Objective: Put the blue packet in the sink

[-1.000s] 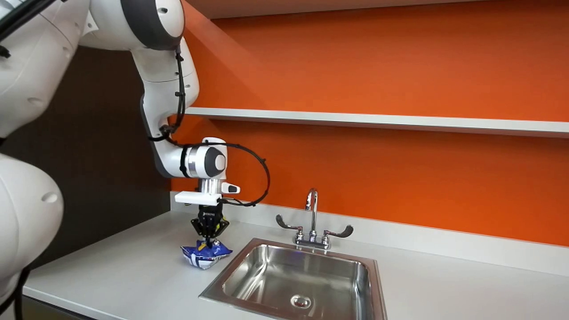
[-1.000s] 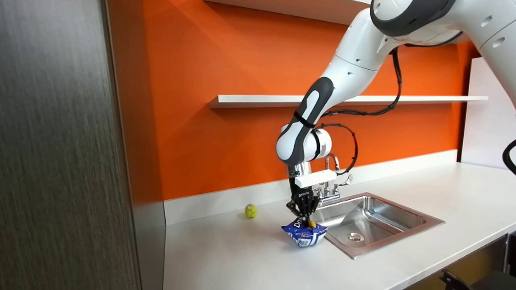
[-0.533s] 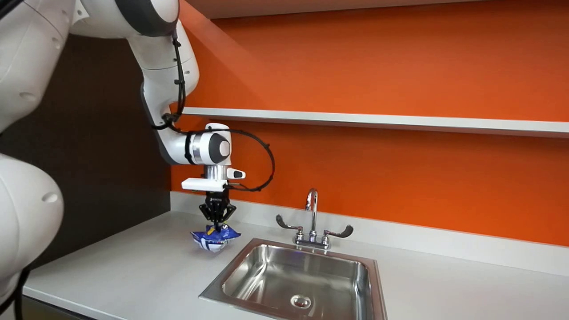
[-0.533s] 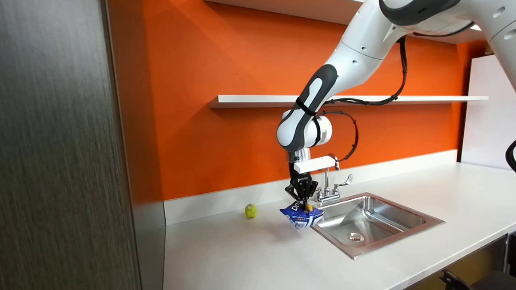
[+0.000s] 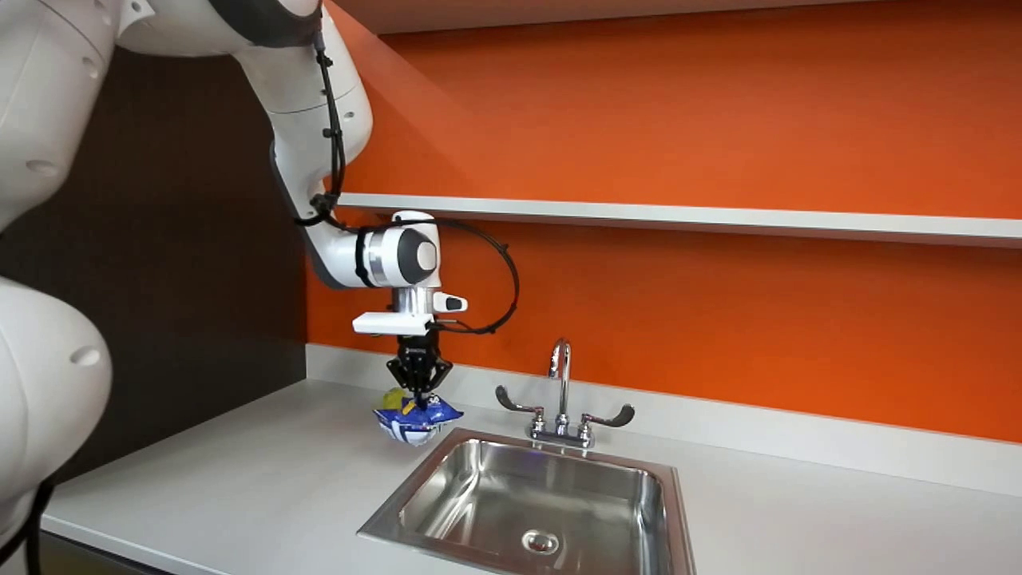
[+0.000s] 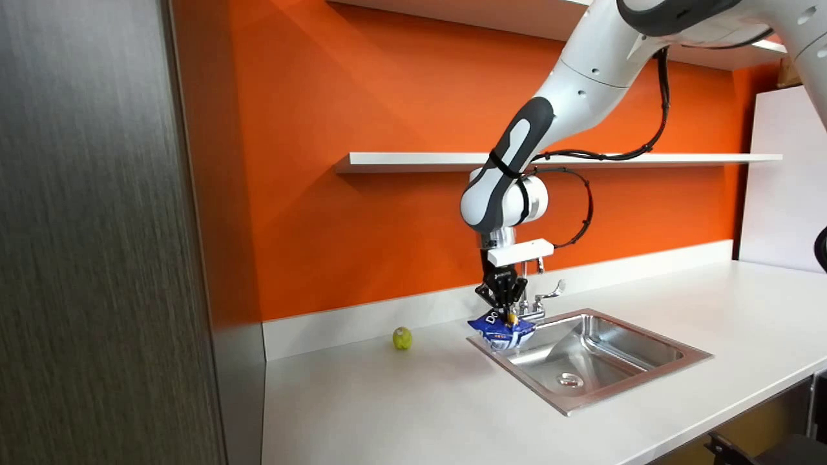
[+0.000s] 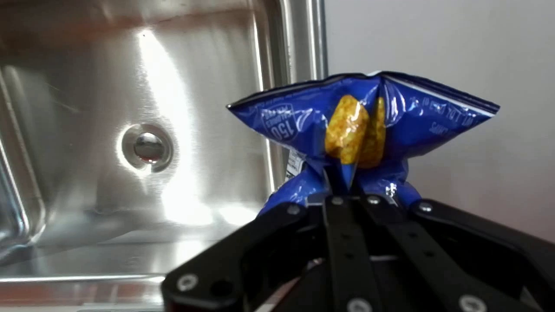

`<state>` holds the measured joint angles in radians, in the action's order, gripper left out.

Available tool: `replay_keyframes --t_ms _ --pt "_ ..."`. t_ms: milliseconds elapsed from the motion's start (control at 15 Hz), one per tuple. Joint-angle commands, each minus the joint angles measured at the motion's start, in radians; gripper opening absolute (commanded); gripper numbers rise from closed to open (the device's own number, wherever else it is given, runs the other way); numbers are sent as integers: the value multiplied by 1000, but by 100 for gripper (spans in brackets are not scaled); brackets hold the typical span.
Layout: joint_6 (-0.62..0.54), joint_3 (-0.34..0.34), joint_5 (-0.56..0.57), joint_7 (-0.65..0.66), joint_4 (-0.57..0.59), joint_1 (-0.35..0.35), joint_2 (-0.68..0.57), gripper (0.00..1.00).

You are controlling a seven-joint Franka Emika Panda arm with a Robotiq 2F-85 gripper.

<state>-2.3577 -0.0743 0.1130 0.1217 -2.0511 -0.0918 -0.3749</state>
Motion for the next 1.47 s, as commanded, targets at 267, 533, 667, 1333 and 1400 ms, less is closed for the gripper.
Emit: replay_keyframes --t_ms 267,533,667,1333,1400 --pt "14 -74 36 25 4 83 5 0" --pt "-1 -96 32 21 16 120 -36 0" --pt "-11 -100 26 17 19 134 -67 0" --pt "-157 -88 -40 -4 35 190 -240 0" --pt "-176 -88 -47 -6 37 193 -255 0"
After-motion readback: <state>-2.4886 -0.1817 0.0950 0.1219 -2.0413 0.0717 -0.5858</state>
